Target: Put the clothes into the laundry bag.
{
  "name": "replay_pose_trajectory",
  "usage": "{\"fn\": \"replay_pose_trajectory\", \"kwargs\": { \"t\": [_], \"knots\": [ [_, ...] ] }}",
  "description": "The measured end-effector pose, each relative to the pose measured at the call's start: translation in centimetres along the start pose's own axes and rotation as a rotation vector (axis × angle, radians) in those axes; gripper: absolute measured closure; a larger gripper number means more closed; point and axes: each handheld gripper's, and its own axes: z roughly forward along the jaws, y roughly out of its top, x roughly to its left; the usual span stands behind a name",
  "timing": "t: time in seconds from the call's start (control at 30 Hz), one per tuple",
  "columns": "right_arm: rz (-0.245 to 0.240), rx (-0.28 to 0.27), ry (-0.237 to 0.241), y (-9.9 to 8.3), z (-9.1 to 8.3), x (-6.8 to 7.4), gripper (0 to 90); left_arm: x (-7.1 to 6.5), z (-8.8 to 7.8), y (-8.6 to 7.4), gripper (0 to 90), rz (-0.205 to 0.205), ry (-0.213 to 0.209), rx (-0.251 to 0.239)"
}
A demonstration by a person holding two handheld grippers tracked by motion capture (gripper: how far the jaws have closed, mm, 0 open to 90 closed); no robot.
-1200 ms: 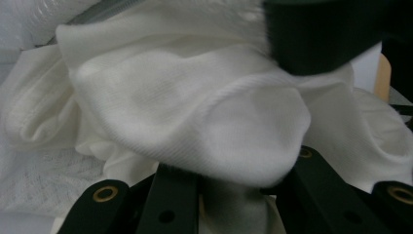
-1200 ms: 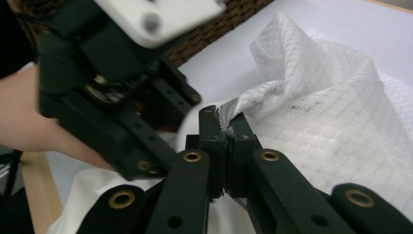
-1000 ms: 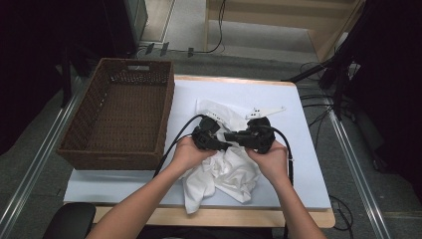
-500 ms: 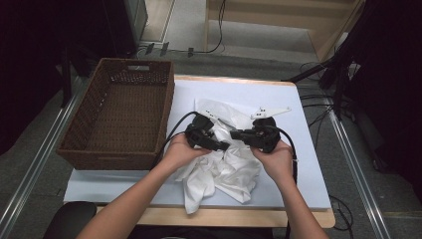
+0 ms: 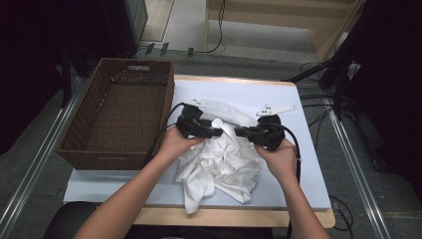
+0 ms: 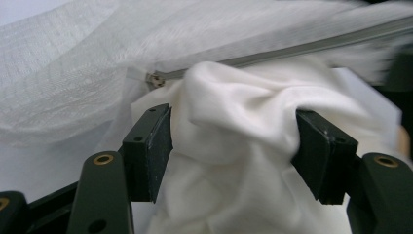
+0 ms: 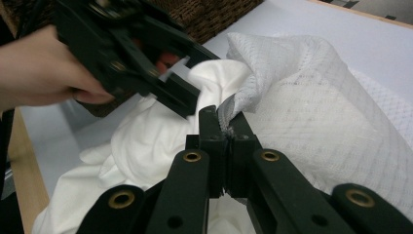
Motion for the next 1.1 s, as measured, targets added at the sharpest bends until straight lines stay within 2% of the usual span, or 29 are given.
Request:
{"fn": "replay_pose_trajectory", "kwargs": {
  "t": [0.1,0.17,0.2,0.23,0.33,0.43,0.57,0.63,0.7,0.8,0.83,0.87,0.9,0.93,1.07,1.1],
  "knots": [
    [-0.007,0.002,0.002,0.1,0.2,0.0,89.9,0.3,1.1,-0.2,35.8,-0.039,-0.014,-0.034],
    [-0.006,0.003,0.004,0.2,0.4,0.0,89.9,0.2,1.5,-0.4,47.4,-0.029,-0.01,-0.019],
    [-0.006,0.002,0.004,0.3,0.4,0.0,89.8,0.2,1.8,-0.6,54.1,-0.029,-0.025,-0.016],
    [-0.007,0.001,0.005,0.3,0.5,0.0,89.9,0.1,2.1,-0.8,63.0,-0.024,-0.032,-0.009],
    [-0.009,-0.002,0.008,0.5,0.6,0.2,89.9,-0.7,2.5,-1.1,81.9,0.022,-0.035,0.023],
    [-0.01,-0.003,0.005,0.6,0.7,0.4,89.8,-1.5,2.2,-1.0,86.7,0.049,-0.05,0.027],
    [-0.013,-0.005,0.012,0.7,1.0,0.3,89.8,-3.0,1.9,-0.3,87.2,0.098,-0.084,0.027],
    [-0.013,0.002,0.007,0.8,1.1,0.4,89.8,-3.7,2.1,0.1,87.2,0.106,-0.088,0.016],
    [-0.018,0.006,0.013,0.8,1.0,0.4,89.8,-3.7,2.6,0.4,87.1,0.102,-0.052,0.005],
    [-0.002,-0.004,0.062,0.5,0.5,0.1,89.9,-2.5,3.3,0.7,86.7,0.027,-0.021,-0.039],
    [-0.007,-0.002,0.07,0.4,0.5,0.0,89.9,-2.2,3.5,0.8,86.1,0.025,-0.011,-0.043],
    [-0.001,0.008,0.066,0.3,0.4,-0.1,89.9,-2.2,3.9,0.8,84.8,0.051,0.012,-0.03],
    [-0.003,0.019,0.056,0.2,0.5,-0.2,89.9,-2.3,4.1,0.9,81.5,0.078,0.04,-0.014],
    [0.004,0.028,0.044,0.0,0.5,-0.4,89.9,-2.3,4.1,1.0,76.9,0.085,0.042,-0.004],
    [0.009,0.031,0.02,-0.2,0.3,-0.8,89.9,-1.9,2.2,1.2,56.5,0.064,0.017,0.028],
    [0.011,0.03,0.014,-0.3,0.2,-0.8,89.9,-1.7,1.5,1.1,52.3,0.064,0.022,0.035]
  ]
}}
